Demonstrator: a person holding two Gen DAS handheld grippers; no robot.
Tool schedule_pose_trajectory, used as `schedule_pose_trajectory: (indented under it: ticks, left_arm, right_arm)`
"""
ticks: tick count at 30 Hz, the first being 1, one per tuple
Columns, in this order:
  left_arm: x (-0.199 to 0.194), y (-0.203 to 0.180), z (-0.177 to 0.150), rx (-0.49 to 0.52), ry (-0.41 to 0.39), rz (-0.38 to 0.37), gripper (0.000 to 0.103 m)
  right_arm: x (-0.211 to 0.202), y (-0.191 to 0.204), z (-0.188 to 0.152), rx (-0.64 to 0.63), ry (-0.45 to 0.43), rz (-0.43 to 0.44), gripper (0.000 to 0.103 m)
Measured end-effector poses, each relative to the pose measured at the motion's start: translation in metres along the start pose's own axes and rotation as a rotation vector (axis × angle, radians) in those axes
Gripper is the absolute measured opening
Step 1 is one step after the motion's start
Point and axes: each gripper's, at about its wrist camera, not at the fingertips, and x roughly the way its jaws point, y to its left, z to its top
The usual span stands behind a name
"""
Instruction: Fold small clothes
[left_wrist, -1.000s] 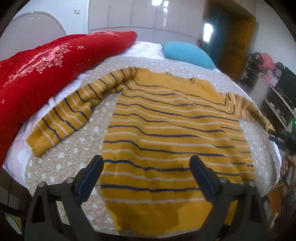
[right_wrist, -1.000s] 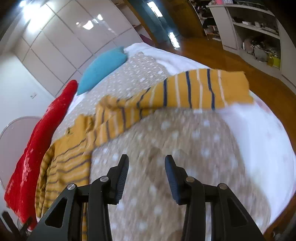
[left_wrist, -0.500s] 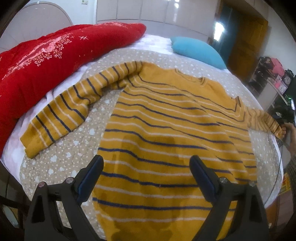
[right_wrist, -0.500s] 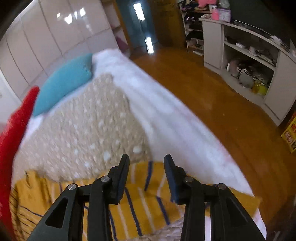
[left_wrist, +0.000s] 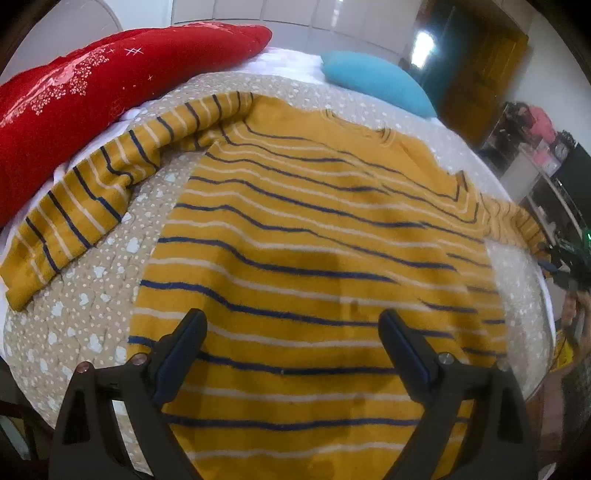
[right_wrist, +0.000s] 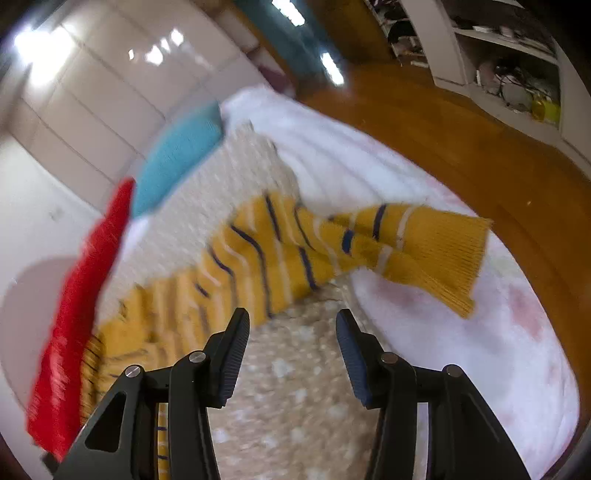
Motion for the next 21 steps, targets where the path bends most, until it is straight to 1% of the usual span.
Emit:
schedule_pose_trajectory:
  ticks: [1,2,4,5,6,7,9,10,11,12,13,14,15,16,18,19,21]
  left_arm:
    - [-0.001,0.001,0.001,-0.006,-0.005,0.006,0.093]
    - [-0.002,0.003,0.001,-0.013,-0.009,0.009,0.093]
    - [-0.005,0.006,0.003,-0.038,-0.016,0.018,0.093]
    - [-0.006,0.008,0.003,-0.047,-0.017,0.020,0.093]
    - [-0.007,0.010,0.003,-0.054,-0.019,0.024,0.093]
    - [-0.008,0.011,0.003,-0.056,-0.020,0.026,0.093]
    - [-0.010,0.013,0.002,-0.056,-0.023,0.028,0.093]
    - [-0.010,0.015,0.002,-0.056,-0.022,0.030,0.093]
    - [-0.009,0.017,0.002,-0.056,-0.021,0.030,0.093]
    - [-0.008,0.019,0.002,-0.059,-0.019,0.028,0.093]
    - [-0.005,0.020,0.002,-0.066,-0.018,0.023,0.093]
    - [-0.004,0.022,0.002,-0.072,-0.016,0.017,0.093]
    - [-0.001,0.023,0.002,-0.085,-0.012,0.004,0.093]
    - [0.001,0.023,0.001,-0.094,-0.008,-0.008,0.093]
    - [0.003,0.023,-0.002,-0.109,0.004,-0.033,0.093]
    - [0.003,0.021,-0.003,-0.109,0.007,-0.040,0.093]
    - [0.001,0.018,-0.006,-0.094,0.008,-0.037,0.093]
  right_arm:
    - [0.011,0.001,0.012,-0.007,0.011,-0.039,0.053]
    - [0.015,0.001,0.023,-0.013,0.001,-0.070,0.053]
    - [0.024,-0.001,0.057,-0.015,-0.046,-0.190,0.053]
    - [0.028,-0.004,0.077,0.006,-0.072,-0.245,0.053]
    - [0.029,-0.006,0.089,0.016,-0.086,-0.286,0.053]
    - [0.029,-0.006,0.102,0.014,-0.113,-0.385,0.053]
    - [0.025,-0.004,0.109,-0.005,-0.150,-0.485,0.054]
    - [0.022,-0.003,0.108,-0.003,-0.157,-0.463,0.054]
    - [0.017,-0.005,0.103,0.008,-0.160,-0.413,0.054]
    - [0.008,-0.007,0.092,0.031,-0.157,-0.319,0.054]
    - [0.003,-0.011,0.084,0.043,-0.151,-0.267,0.055]
    - [-0.002,-0.014,0.070,0.066,-0.135,-0.189,0.055]
    - [-0.006,-0.017,0.055,0.091,-0.115,-0.132,0.055]
    - [-0.006,-0.020,0.044,0.112,-0.100,-0.094,0.056]
    - [-0.002,-0.025,0.026,0.142,-0.071,-0.055,0.056]
    - [0.002,-0.030,0.018,0.159,-0.061,-0.048,0.056]
    - [0.017,-0.035,0.014,0.181,-0.056,-0.057,0.056]
